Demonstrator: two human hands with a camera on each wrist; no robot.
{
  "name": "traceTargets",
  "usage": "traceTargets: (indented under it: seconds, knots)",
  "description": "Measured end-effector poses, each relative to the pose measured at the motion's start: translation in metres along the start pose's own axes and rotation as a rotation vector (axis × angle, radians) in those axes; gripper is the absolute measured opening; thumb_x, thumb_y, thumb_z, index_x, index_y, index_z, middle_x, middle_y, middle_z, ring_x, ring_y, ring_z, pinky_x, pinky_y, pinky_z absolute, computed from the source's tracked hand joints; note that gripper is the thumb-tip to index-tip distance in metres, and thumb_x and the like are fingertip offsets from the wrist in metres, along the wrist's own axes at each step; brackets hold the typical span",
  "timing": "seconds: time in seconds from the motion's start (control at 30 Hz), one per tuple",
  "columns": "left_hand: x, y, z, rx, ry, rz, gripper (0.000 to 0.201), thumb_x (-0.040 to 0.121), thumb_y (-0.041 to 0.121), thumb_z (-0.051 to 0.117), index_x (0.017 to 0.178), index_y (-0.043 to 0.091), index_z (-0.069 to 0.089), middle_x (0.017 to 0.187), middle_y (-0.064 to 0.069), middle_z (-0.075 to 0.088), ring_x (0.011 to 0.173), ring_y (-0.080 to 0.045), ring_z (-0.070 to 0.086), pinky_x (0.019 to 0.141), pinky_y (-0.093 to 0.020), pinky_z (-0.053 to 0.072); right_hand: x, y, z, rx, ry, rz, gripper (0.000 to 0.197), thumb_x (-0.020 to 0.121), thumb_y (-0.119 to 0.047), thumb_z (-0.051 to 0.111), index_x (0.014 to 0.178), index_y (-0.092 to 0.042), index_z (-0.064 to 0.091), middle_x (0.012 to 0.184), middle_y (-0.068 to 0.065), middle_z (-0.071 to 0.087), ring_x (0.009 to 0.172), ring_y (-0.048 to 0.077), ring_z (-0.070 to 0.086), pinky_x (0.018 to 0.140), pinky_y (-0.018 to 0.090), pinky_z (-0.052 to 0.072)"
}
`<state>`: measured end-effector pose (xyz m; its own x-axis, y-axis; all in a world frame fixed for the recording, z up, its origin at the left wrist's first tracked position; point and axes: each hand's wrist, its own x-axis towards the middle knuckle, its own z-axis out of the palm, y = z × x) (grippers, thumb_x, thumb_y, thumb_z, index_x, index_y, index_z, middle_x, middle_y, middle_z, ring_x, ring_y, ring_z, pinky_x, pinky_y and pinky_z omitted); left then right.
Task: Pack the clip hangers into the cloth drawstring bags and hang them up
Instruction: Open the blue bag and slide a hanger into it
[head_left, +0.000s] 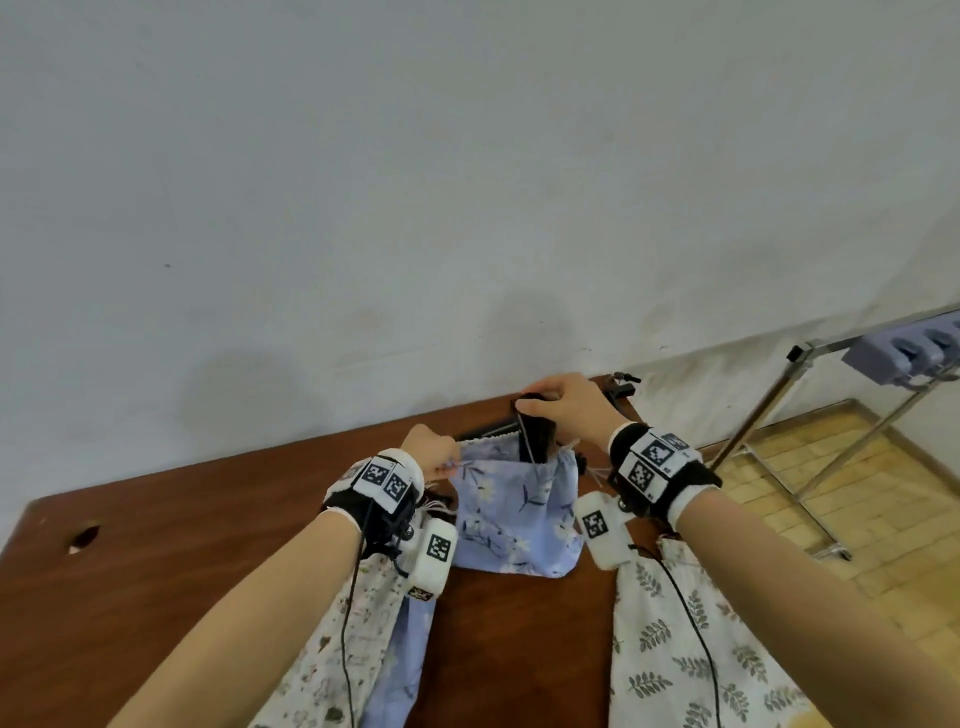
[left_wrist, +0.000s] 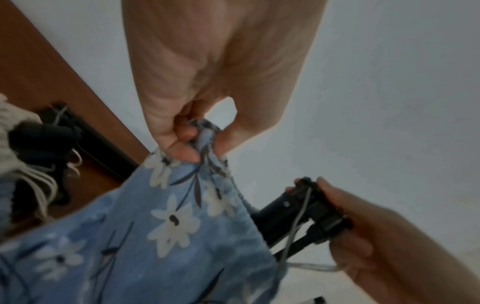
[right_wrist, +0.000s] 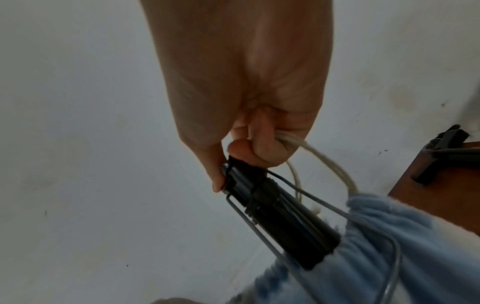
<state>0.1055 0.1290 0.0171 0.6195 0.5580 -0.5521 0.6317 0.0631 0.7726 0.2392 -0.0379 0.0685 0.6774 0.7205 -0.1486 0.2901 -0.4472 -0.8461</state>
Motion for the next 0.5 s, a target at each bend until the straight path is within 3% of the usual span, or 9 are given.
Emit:
traceTargets:
  seconds: [0.03,0.1,0.17,0.23,0.3,0.4,0.5]
  knots:
    - [-0.002,-0.003,-0.001,0.087,0.026,0.006,0.019,0.083,-0.005,0.055,0.065,0.000,0.049,0.061,-0.014,0.049,0.057,-0.020,0.056,0.064,-0.033,0.055,0.000,0.002,-0.001,0.011,0.012,0.009,0.031,0.087,-0.030,0.071,0.109,-0.008,0.069,0.111,0.005,0.068,0.109,0.018,0.061,0.079,0.024,0.050]
    - [-0.005,-0.008,-0.001,0.249,0.034,0.008,0.020,0.076,0.000,0.058,0.061,-0.006,0.047,0.058,-0.025,0.044,0.065,-0.028,0.062,0.061,-0.030,0.047,0.003,0.006,0.002,0.002,0.033,0.015,0.031,0.088,-0.033,0.068,0.108,-0.009,0.067,0.108,0.003,0.066,0.109,0.019,0.060,0.085,0.026,0.047]
    - [-0.014,-0.010,0.003,0.433,-0.033,0.032,0.019,0.068,0.004,0.060,0.055,0.006,0.046,0.049,-0.011,0.040,0.059,-0.023,0.054,0.058,-0.028,0.040,0.005,0.006,0.007,-0.054,0.050,0.037,0.035,0.092,-0.037,0.062,0.114,-0.009,0.060,0.111,0.006,0.064,0.106,0.023,0.061,0.084,0.029,0.048]
    - [-0.021,-0.010,0.009,0.542,-0.106,0.059,0.012,0.071,-0.002,0.060,0.069,0.007,0.053,0.057,-0.006,0.047,0.057,-0.020,0.049,0.057,-0.027,0.039,0.008,0.006,0.013,-0.123,0.085,0.098,0.041,0.097,-0.040,0.052,0.124,-0.009,0.051,0.117,0.010,0.062,0.103,0.027,0.061,0.078,0.031,0.050]
    - [-0.023,-0.010,0.016,0.533,-0.207,0.083,0.020,0.073,-0.008,0.061,0.088,0.004,0.058,0.062,-0.006,0.050,0.055,-0.019,0.047,0.059,-0.029,0.040,0.008,0.005,0.018,-0.130,0.131,0.139,0.047,0.098,-0.046,0.046,0.128,-0.010,0.045,0.119,0.012,0.061,0.099,0.027,0.062,0.075,0.031,0.049]
    - [-0.026,-0.005,0.023,0.453,-0.298,0.125,0.026,0.076,-0.007,0.067,0.102,-0.003,0.064,0.065,-0.003,0.055,0.054,-0.014,0.051,0.053,-0.024,0.045,0.003,0.007,0.020,-0.090,0.156,0.133,0.067,0.084,-0.061,0.059,0.127,-0.013,0.041,0.111,0.005,0.059,0.091,0.022,0.062,0.070,0.028,0.051]
    - [-0.035,0.002,0.025,0.471,-0.400,0.129,0.010,0.075,-0.005,0.071,0.078,0.002,0.064,0.060,-0.003,0.053,0.052,-0.009,0.053,0.048,-0.016,0.043,0.002,0.015,0.015,-0.127,0.027,0.120,0.078,0.071,-0.041,0.083,0.130,-0.014,0.042,0.117,0.003,0.058,0.096,0.019,0.060,0.076,0.028,0.053]
